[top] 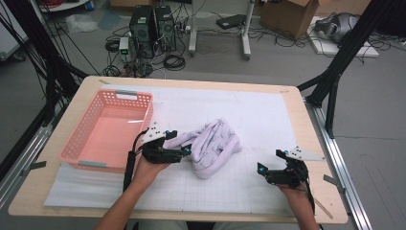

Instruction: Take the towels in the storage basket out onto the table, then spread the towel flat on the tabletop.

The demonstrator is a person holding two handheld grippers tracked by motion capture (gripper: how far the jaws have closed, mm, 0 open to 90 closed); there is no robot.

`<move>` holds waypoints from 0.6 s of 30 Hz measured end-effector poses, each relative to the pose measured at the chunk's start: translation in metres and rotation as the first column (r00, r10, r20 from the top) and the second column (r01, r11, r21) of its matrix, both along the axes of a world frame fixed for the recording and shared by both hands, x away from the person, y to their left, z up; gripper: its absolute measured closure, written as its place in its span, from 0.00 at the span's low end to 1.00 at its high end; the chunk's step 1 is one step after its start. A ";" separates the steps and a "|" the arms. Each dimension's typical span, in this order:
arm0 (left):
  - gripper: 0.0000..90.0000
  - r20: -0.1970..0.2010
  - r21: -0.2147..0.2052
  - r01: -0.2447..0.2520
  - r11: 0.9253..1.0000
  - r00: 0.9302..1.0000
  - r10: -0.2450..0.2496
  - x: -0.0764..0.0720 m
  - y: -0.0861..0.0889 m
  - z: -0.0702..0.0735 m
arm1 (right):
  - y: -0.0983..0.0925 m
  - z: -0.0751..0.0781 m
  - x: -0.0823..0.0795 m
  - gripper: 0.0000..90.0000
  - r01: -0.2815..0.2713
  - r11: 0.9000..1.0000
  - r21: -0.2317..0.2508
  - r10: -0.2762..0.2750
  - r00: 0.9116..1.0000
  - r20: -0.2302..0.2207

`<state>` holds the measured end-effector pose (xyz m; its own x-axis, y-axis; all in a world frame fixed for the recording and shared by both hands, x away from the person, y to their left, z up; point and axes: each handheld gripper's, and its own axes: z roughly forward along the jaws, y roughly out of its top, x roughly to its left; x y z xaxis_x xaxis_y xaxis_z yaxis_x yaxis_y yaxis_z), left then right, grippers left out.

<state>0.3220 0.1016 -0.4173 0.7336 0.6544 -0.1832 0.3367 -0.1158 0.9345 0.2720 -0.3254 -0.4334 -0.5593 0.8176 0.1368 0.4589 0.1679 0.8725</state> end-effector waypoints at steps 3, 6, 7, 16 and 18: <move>0.24 0.005 -0.005 0.002 1.000 1.000 -0.002 -0.002 -0.001 -0.001 | 0.001 0.000 -0.001 0.01 -0.002 1.000 -0.010 0.002 1.000 0.004; 0.24 0.005 -0.001 0.002 1.000 1.000 -0.002 -0.002 0.000 -0.002 | 0.001 0.001 -0.002 0.01 0.001 1.000 -0.007 -0.001 1.000 0.003; 0.24 0.003 0.000 0.001 1.000 1.000 -0.001 -0.002 0.000 -0.002 | 0.000 0.001 -0.002 0.01 0.003 1.000 -0.006 -0.003 1.000 -0.001; 0.25 0.003 0.005 -0.006 1.000 1.000 0.006 -0.002 0.004 -0.002 | 0.004 0.001 0.000 0.01 -0.004 1.000 -0.008 0.004 1.000 -0.003; 0.26 0.003 0.004 -0.007 1.000 1.000 0.007 -0.001 0.004 -0.002 | 0.006 0.000 0.001 0.01 -0.005 1.000 -0.008 0.005 1.000 -0.010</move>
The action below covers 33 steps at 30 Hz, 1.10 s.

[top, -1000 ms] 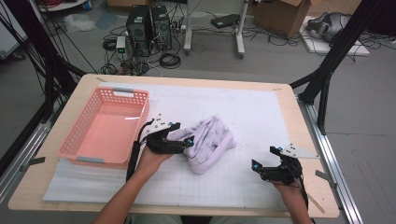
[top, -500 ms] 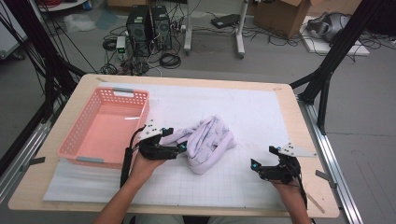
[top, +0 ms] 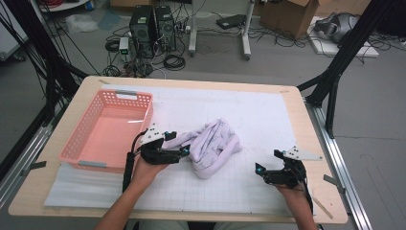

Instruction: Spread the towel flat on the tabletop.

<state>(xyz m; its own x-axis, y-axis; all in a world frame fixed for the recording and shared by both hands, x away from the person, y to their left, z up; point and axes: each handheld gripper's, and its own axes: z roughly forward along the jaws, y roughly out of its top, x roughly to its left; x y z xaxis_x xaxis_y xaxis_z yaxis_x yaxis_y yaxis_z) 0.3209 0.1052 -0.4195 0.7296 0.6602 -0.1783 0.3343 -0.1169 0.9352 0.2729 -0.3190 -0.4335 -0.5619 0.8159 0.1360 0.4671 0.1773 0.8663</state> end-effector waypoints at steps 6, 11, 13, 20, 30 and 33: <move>0.39 -0.030 -0.007 0.046 0.999 0.998 -0.046 0.006 -0.005 -0.006 | 0.012 -0.001 0.006 0.01 -0.007 1.000 0.011 0.008 0.999 -0.049; 0.42 -0.066 0.018 0.057 0.998 0.996 -0.056 0.014 -0.016 -0.016 | 0.036 -0.002 0.019 0.11 -0.058 0.998 -0.010 0.057 0.993 -0.100; 0.46 -0.075 0.025 0.058 0.998 0.996 -0.056 0.016 -0.018 -0.018 | 0.048 -0.002 0.026 0.23 -0.098 0.995 -0.012 0.096 0.989 -0.114; 0.90 -0.089 0.121 0.119 0.985 0.990 -0.109 0.013 -0.029 -0.019 | 0.070 -0.004 0.038 0.27 -0.125 0.992 0.011 0.125 0.981 -0.145; 0.95 -0.104 0.138 0.170 0.976 0.982 -0.157 -0.004 -0.023 -0.008 | 0.102 -0.012 0.059 0.69 -0.086 0.995 -0.041 0.075 0.975 -0.210; 0.95 -0.105 0.130 0.176 0.976 0.981 -0.163 -0.010 -0.018 -0.009 | 0.084 -0.007 0.058 0.95 -0.086 0.996 -0.009 0.081 0.972 -0.220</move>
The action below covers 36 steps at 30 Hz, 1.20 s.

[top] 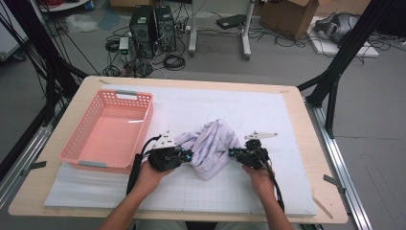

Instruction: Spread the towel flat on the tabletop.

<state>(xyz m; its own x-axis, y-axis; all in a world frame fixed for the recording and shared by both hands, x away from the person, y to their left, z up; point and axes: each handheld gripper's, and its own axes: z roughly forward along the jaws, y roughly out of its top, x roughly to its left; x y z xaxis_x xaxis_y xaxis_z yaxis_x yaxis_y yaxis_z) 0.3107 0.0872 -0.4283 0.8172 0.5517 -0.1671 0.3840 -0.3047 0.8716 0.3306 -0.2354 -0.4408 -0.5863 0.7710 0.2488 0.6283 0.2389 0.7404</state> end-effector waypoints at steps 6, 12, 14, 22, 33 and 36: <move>0.95 0.001 -0.007 0.023 1.000 1.000 -0.023 -0.015 0.006 -0.001 | -0.023 0.008 -0.014 0.95 0.005 0.999 -0.038 -0.004 1.000 0.027; 0.95 -0.008 0.005 0.041 0.999 0.999 -0.041 -0.030 0.012 -0.003 | -0.060 0.012 -0.037 0.96 0.051 0.997 -0.057 -0.050 0.998 0.033; 0.95 -0.017 0.006 0.039 0.999 0.999 -0.039 -0.033 0.014 -0.006 | -0.070 0.013 -0.044 0.96 0.058 0.997 -0.052 -0.057 0.998 0.030; 0.94 -0.047 0.080 0.087 0.993 0.995 -0.083 -0.050 0.021 -0.017 | -0.088 0.007 -0.077 0.96 -0.003 0.998 -0.069 0.001 1.000 -0.019; 0.47 0.039 -0.008 0.026 1.000 0.999 -0.025 -0.007 -0.004 0.026 | -0.088 0.036 -0.055 0.70 0.061 0.998 -0.008 -0.060 0.991 0.118; 0.47 0.043 -0.032 0.049 0.998 0.998 -0.047 0.011 -0.021 0.038 | -0.083 0.037 -0.039 0.70 0.065 0.998 -0.016 -0.063 0.991 0.115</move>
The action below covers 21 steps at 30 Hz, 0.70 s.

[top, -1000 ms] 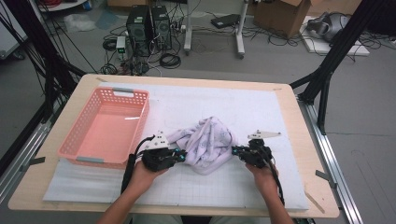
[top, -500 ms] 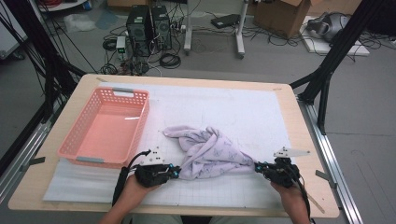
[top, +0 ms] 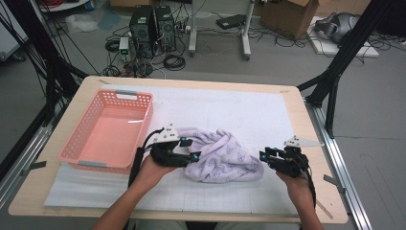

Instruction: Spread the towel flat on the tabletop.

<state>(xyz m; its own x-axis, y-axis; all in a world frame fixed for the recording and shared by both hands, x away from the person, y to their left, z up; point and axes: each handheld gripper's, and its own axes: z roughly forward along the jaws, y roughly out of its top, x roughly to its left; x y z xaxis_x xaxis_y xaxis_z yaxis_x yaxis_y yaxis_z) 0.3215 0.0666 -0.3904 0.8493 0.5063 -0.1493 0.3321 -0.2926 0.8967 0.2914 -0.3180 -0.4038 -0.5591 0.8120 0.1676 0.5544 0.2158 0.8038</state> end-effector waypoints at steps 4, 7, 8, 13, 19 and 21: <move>0.48 -0.022 0.017 0.032 0.999 0.999 -0.031 0.019 -0.028 0.003 | 0.010 -0.007 0.017 0.69 -0.008 1.000 -0.015 0.007 1.000 -0.022; 0.48 -0.055 0.044 0.056 0.997 0.997 -0.053 0.029 -0.049 -0.007 | 0.015 -0.012 0.023 0.68 -0.014 1.000 -0.018 0.013 0.999 -0.037; 0.50 -0.069 0.058 0.073 0.996 0.995 -0.069 0.030 -0.056 -0.011 | 0.016 -0.013 0.024 0.68 -0.016 1.000 -0.016 0.015 0.999 -0.038; 0.87 -0.075 0.117 0.142 0.983 0.988 -0.134 0.020 -0.064 -0.017 | 0.015 -0.013 0.026 0.65 -0.019 1.000 -0.010 0.018 0.999 -0.045; 0.88 -0.056 0.108 0.130 0.986 0.991 -0.125 -0.008 -0.030 -0.016 | 0.018 -0.014 0.026 0.64 -0.041 0.999 -0.007 0.041 0.998 -0.041; 0.88 -0.058 0.105 0.115 0.988 0.992 -0.110 -0.017 -0.016 -0.019 | 0.022 -0.014 0.026 0.63 -0.056 0.998 0.003 0.056 0.997 -0.049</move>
<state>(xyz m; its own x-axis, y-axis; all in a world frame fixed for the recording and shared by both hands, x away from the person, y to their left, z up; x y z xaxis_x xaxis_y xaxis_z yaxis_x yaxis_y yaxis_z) 0.3046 0.0504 -0.4096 0.8942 0.4237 -0.1446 0.3371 -0.4247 0.8402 0.3172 -0.2957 -0.4174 -0.5950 0.7791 0.1974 0.5800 0.2461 0.7766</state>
